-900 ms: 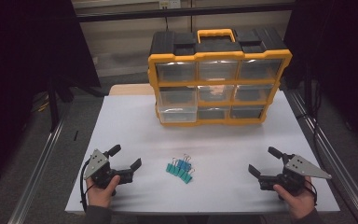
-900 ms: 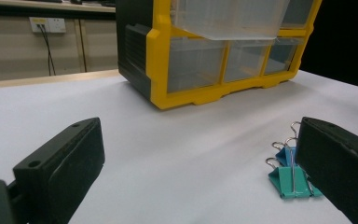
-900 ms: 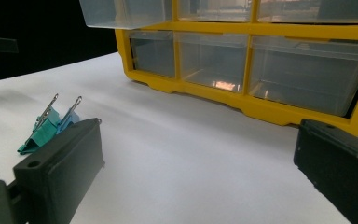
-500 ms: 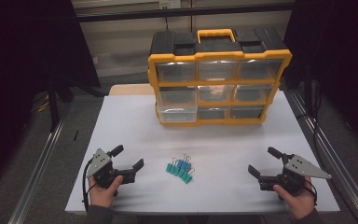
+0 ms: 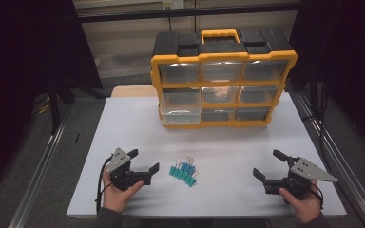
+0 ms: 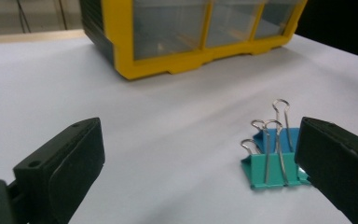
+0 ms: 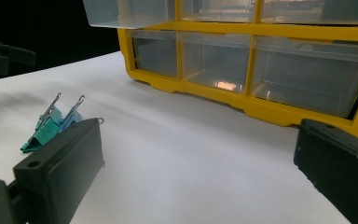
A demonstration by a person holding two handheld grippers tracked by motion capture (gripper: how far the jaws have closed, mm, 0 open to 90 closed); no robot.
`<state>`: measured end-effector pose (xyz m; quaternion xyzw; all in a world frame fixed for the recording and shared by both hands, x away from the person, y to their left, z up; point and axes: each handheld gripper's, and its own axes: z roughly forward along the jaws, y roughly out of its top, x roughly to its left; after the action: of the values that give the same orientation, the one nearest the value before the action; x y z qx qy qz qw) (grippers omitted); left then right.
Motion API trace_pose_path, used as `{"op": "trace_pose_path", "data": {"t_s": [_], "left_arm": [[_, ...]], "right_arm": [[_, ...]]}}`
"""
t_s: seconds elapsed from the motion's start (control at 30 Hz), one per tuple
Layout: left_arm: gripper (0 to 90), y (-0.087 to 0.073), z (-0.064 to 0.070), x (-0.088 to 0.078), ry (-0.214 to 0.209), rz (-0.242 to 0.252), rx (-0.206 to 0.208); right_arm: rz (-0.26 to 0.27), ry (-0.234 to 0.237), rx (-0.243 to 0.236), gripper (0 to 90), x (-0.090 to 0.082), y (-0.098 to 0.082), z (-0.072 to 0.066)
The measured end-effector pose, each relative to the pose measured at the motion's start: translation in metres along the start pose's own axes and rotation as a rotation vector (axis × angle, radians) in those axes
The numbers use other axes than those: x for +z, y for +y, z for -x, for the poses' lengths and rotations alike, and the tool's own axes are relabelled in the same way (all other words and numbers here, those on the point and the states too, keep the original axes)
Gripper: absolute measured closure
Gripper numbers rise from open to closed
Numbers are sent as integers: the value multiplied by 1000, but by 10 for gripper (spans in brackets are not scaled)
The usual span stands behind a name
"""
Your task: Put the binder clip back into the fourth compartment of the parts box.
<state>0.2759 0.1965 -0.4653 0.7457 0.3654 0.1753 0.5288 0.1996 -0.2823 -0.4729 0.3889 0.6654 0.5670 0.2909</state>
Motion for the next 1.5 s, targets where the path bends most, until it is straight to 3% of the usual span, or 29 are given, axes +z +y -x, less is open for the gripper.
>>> {"op": "trace_pose_path", "data": {"t_s": [0.1,0.17,0.43,0.8,1.13,1.5], "left_arm": [[28,1,8,9,-28,-60,14],[34,1,12,13,-22,-96,21],[70,3,25,25,-37,-155,31],[263,4,47,48,-47,-282,76],[363,3,55,57,-48,-332,61],[478,1,51,57,-39,-360,62]], "right_arm": [[1,5,2,7,0,0,0],[2,1,4,7,0,0,0],[-1,-1,5,8,0,0,0],[-1,-2,3,9,-1,0,0],[0,0,5,10,-1,0,0],[1,3,4,10,-1,0,0]]}}
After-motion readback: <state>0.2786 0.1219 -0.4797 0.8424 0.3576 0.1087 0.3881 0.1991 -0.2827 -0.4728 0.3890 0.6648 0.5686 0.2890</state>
